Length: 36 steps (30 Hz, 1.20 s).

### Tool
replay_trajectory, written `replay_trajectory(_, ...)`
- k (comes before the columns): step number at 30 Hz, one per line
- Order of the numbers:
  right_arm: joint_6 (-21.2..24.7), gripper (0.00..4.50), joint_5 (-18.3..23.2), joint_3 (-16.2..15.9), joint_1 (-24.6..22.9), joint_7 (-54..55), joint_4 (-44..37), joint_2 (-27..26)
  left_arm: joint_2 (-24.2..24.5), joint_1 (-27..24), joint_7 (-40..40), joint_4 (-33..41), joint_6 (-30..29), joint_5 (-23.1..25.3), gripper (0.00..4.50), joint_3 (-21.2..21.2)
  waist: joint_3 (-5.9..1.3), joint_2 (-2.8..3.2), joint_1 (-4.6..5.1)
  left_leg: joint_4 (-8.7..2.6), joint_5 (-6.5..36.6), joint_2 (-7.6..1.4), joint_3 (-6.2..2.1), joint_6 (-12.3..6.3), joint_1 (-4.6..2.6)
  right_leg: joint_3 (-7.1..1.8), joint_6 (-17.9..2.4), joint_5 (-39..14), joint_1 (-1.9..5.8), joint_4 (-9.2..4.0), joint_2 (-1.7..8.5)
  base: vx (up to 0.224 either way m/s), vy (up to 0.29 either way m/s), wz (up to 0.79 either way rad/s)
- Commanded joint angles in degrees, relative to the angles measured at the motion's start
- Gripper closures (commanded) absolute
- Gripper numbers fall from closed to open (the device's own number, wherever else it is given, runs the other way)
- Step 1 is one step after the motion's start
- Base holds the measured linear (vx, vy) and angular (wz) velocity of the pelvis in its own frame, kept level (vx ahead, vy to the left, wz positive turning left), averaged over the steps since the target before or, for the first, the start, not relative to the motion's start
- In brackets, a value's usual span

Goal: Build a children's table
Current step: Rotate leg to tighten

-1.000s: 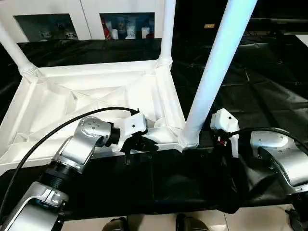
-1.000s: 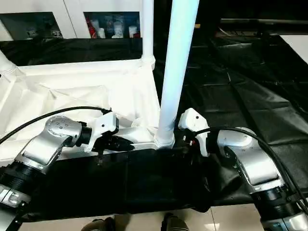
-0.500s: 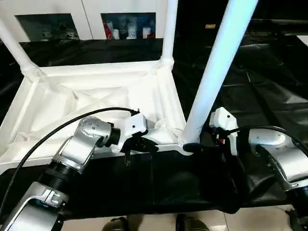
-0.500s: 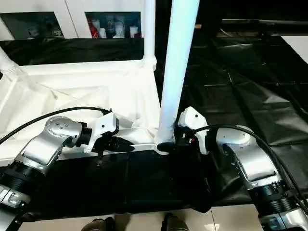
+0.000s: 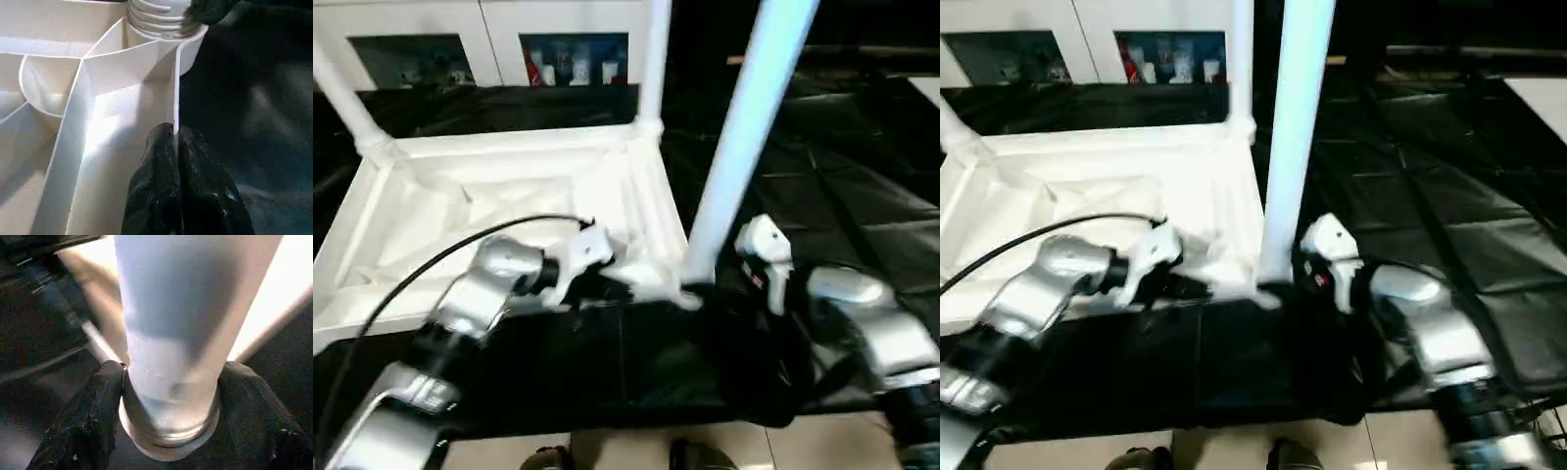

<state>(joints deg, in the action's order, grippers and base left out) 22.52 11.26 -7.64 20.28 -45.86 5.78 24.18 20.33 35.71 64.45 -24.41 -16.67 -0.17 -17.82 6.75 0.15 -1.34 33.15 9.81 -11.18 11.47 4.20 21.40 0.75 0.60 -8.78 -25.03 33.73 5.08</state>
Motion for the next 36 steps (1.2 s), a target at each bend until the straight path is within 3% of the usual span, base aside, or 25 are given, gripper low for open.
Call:
replay_trajectory(1,4.4,1.84,-0.6,-0.3,-1.3,6.6,2.3,-3.6,-2.8,1.0,-4.4,-3.0,-1.4,1.0,4.5,-0.6,-2.89,-0.78,0.29,-4.23,19.5,-0.69,-0.55,-1.54,-0.75,-0.93,-8.8,-29.3,2.11,-5.31,1.21,0.0,0.0,0.0)
replay_trajectory(2,5.6,1.84,-0.6,0.5,-1.5,10.0,2.3,-5.9,-4.0,2.0,-6.4,-4.5,-1.5,1.4,4.5,-0.4,-2.96,-0.68,0.36,-4.41,21.2,-0.66,-0.89,-0.79,-0.95,-0.86,-7.3,-32.1,1.88,-5.62,1.43,0.0,0.0,0.0)
replay_trajectory(3,7.5,1.85,-0.9,2.0,-1.6,15.7,2.8,-9.8,-6.1,3.6,-9.7,-7.1,-1.8,1.9,4.5,0.0,-3.05,-0.79,0.4,-4.53,21.4,-0.7,-1.1,-0.49,-0.9,-0.73,-6.7,-32.6,2.11,-5.66,1.48,0.0,0.0,0.0)
replay_trajectory(4,8.3,1.86,-1.3,4.6,-0.7,24.1,4.9,-14.9,-8.2,5.3,-13.3,-9.8,-2.0,2.8,4.5,0.1,-3.02,-0.48,0.59,-4.66,21.4,-0.59,-1.11,-0.06,-0.97,-0.77,-5.9,-32.8,1.67,-5.89,1.44,0.0,0.0,0.0)
replay_trajectory(5,8.3,1.87,-1.4,6.0,0.0,28.0,6.4,-17.2,-9.2,6.0,-14.8,-10.9,-2.1,3.1,4.5,0.2,-3.18,-0.27,0.93,-4.79,22.0,-0.47,-1.3,0.59,-1.0,-0.58,-5.8,-32.4,1.59,-6.02,1.48,0.0,0.0,0.0)
replay_trajectory(7,8.3,1.95,-1.4,7.2,0.7,31.5,7.8,-19.4,-10.1,6.6,-16.1,-11.9,-2.3,3.4,4.5,0.2,-3.09,-0.63,1.38,-5.16,23.5,-0.48,-1.68,0.87,-0.79,-0.23,-5.3,-32.7,1.88,-6.09,1.44,0.0,0.0,0.0)
replay_trajectory(8,7.6,1.95,-1.5,7.7,1.3,33.7,8.9,-20.9,-10.8,7.1,-17.1,-12.8,-2.3,3.7,4.5,0.1,-3.04,-0.3,1.34,-5.18,24.5,-0.57,-1.64,0.37,-1.21,-0.37,-5.2,-31.8,1.6,-6.32,1.44,0.0,0.0,0.0)
replay_trajectory(10,5.2,2.11,-2.4,8.0,3.8,38.5,12.5,-24.3,-12.5,8.6,-19.6,-15.5,-2.0,4.7,4.5,-0.3,-3.0,-0.12,1.75,-5.3,25.5,-0.47,-1.6,0.37,-1.07,-0.29,-5.6,-30.7,1.46,-6.37,1.41,0.0,0.0,0.0)
replay_trajectory(11,4.5,2.11,-3.3,7.8,5.2,40.5,14.1,-25.5,-13.1,9.2,-20.2,-16.7,-1.8,5.1,4.5,-0.5,-3.03,0.1,1.84,-5.5,25.6,-0.48,-1.84,0.68,-0.92,-0.11,-5.6,-30.1,1.88,-6.27,1.48,0.0,0.0,0.0)
replay_trajectory(15,4.2,2.11,-2.5,7.4,7.0,38.3,14.7,-26.5,-13.2,9.7,-19.7,-17.8,-1.0,5.6,4.5,-0.9,-2.89,-0.09,2.06,-5.58,27.2,-0.41,-1.66,0.12,-1.12,-0.25,-5.6,-28.7,1.68,-6.59,1.35,0.0,0.0,0.0)
replay_trajectory(16,4.0,1.58,-2.2,7.3,6.8,37.2,13.9,-26.5,-13.0,9.7,-19.4,-17.7,-0.9,5.7,4.5,-1.0,-2.91,-0.08,1.99,-5.6,26.9,-0.48,-1.6,-0.17,-1.04,-0.35,-5.7,-28.1,1.73,-6.56,1.42,0.0,0.0,0.0)
replay_trajectory(18,3.9,1.45,-2.9,7.0,6.2,35.4,11.2,-26.1,-12.3,9.7,-18.0,-18.1,-0.1,5.9,4.5,-1.1,-2.96,-0.22,1.96,-5.55,26.4,-0.51,-1.43,-0.45,-1.07,-0.49,-6.2,-27.4,1.65,-6.55,1.42,0.0,0.0,0.0)
replay_trajectory(24,4.6,0.95,-2.3,4.8,4.6,28.2,4.9,-18.6,-8.7,7.9,-13.0,-15.1,1.0,5.5,4.5,-1.3,-3.37,-0.39,1.35,-5.47,20.0,-0.84,-0.98,-1.94,-0.59,-0.94,-8.7,-19.2,2.52,-5.62,1.51,0.0,0.0,0.0)
replay_trajectory(27,4.0,0.86,-1.5,2.4,2.7,15.7,0.3,-8.6,-5.3,5.3,-8.2,-10.7,1.3,4.7,4.5,-1.7,-3.49,-0.44,0.98,-5.17,17.6,-1.02,-0.83,-3.2,-0.33,-0.96,-10.3,-16.7,2.96,-5.22,1.67,0.017,-0.007,0.0)
replay_trajectory(29,2.2,0.86,-2.1,1.1,1.7,10.2,-1.1,-4.0,-3.9,4.3,-6.1,-9.2,1.3,4.2,4.5,-1.9,-3.73,-0.54,0.66,-4.58,14.4,-1.03,-0.32,-4.99,-0.49,-1.05,-12.0,-11.9,2.97,-4.83,1.62,0.064,-0.029,0.03)
replay_trajectory(31,0.8,0.86,-1.9,0.9,0.5,5.1,-2.4,-0.8,-2.3,3.0,-2.4,-7.0,2.1,3.5,4.5,-2.5,-4.03,-0.49,0.55,-4.33,11.0,-0.95,-0.28,-6.16,-0.14,-1.0,-13.7,-7.6,3.5,-4.23,1.68,0.063,-0.036,0.01)
replay_trajectory(35,-0.7,0.86,0.0,0.8,-0.9,-2.6,-4.6,4.2,1.3,-0.2,6.3,-0.8,3.6,0.6,4.5,-4.0,-4.31,-0.27,0.42,-3.91,4.9,-1.23,-0.18,-8.89,-0.2,-0.97,-17.8,3.3,4.0,-2.92,1.48,0.029,-0.017,0.0)
replay_trajectory(36,-0.8,0.86,0.1,0.7,-0.9,-2.9,-4.6,4.4,1.6,-0.5,6.9,-0.3,3.9,0.4,4.5,-4.1,-4.25,-0.31,0.4,-3.85,4.2,-1.23,-0.12,-9.25,-0.18,-1.0,-18.1,4.2,3.96,-2.81,1.37,0.0,0.0,0.0)
